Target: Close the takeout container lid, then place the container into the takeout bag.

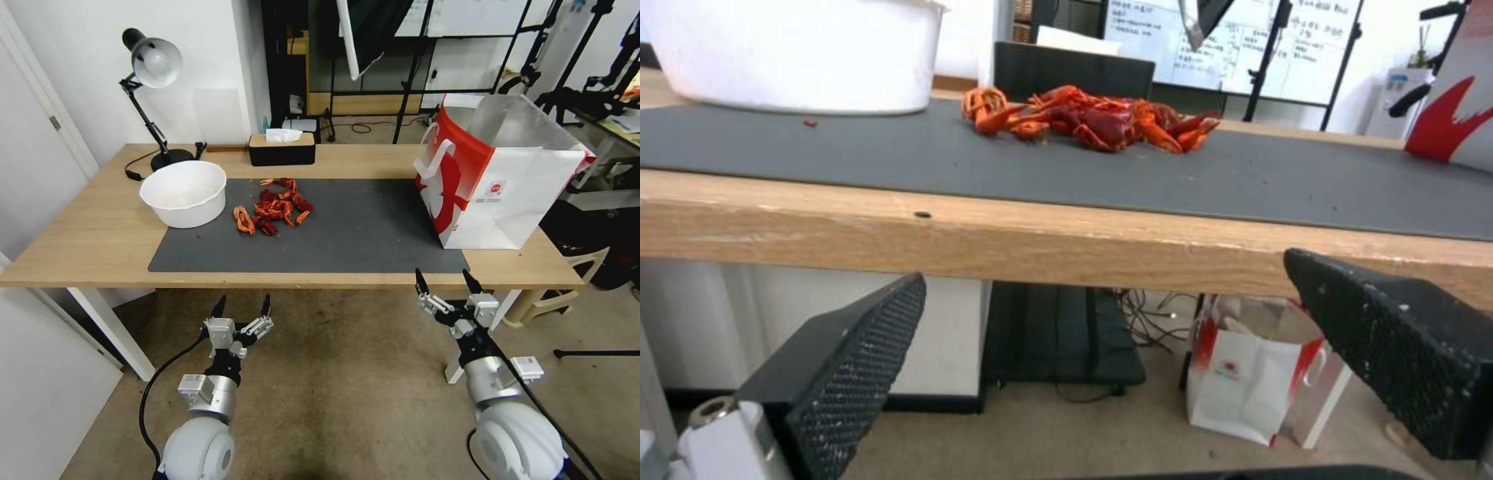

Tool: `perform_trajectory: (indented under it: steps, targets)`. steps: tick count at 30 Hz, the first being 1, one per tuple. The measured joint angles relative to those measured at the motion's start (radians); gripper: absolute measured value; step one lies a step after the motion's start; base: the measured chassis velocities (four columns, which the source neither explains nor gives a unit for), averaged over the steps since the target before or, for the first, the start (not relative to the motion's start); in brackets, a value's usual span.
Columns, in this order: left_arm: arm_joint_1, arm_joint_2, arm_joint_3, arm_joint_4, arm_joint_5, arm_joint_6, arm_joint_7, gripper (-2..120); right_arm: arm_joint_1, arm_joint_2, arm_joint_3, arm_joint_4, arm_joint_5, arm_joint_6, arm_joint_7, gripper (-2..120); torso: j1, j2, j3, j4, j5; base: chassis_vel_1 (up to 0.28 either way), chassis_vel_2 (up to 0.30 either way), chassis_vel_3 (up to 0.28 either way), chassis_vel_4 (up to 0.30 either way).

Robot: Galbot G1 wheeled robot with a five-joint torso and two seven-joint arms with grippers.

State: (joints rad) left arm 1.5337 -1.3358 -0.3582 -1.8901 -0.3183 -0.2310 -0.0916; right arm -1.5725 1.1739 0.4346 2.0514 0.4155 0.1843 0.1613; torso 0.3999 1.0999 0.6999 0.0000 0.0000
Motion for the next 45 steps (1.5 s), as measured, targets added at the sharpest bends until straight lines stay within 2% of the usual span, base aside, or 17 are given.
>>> perform_trajectory:
  steps: [12,45]
  targets:
    - [-0.007,-0.001,-0.012,0.011,0.001,-0.014,0.013,100,-0.026,0.041,-0.016,-0.027,-0.011,0.016,0.011,100,0.000,0.000,0.000,-0.0001,-0.0001,0.000,0.000,0.000,0.000]
    - [-0.009,0.000,-0.010,0.011,0.003,-0.015,0.008,100,-0.024,0.040,-0.016,-0.027,-0.006,0.012,0.008,100,0.000,0.000,0.000,0.0000,-0.0001,0.000,0.000,0.000,0.000]
